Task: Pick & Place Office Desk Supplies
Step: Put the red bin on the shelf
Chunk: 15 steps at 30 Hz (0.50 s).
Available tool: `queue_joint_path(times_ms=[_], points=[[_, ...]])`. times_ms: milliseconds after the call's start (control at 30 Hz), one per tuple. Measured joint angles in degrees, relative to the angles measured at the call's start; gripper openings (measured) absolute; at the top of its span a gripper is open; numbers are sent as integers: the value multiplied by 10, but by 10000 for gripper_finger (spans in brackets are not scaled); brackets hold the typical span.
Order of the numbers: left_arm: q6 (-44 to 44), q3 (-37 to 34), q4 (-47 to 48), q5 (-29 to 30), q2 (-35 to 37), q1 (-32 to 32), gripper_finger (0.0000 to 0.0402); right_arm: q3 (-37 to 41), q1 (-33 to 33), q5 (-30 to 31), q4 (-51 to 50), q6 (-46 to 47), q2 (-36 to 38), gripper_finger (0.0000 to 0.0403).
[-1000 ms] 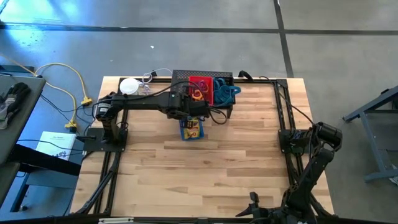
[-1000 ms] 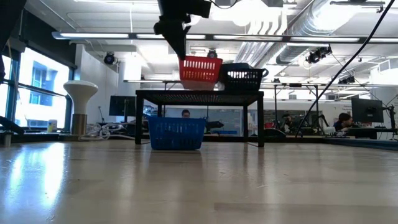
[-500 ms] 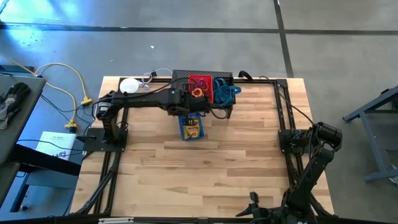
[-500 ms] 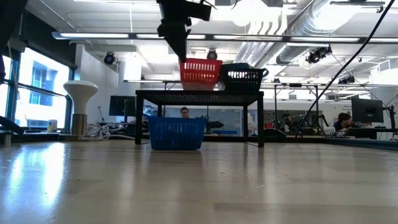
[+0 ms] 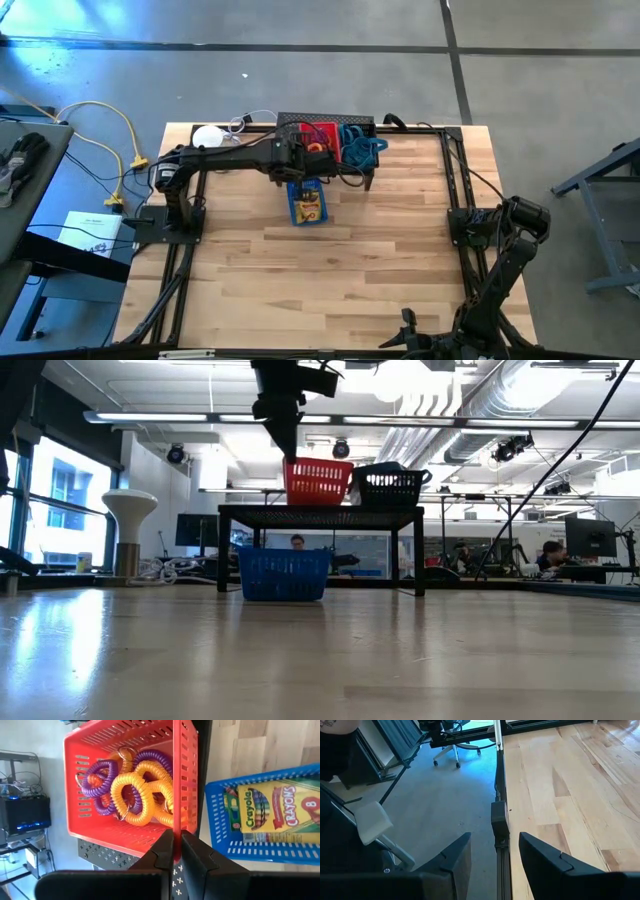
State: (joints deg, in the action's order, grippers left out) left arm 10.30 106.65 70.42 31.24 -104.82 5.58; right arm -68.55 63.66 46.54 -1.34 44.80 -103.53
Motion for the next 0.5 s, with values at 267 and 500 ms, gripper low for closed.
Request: queue_joint_path(times_ms=[267,500], points=[[4,0,3,58,0,-8,20,0,0,0,-1,0,0,151],[21,0,29,104,0,-21,20,0,0,0,-2,0,0,151]])
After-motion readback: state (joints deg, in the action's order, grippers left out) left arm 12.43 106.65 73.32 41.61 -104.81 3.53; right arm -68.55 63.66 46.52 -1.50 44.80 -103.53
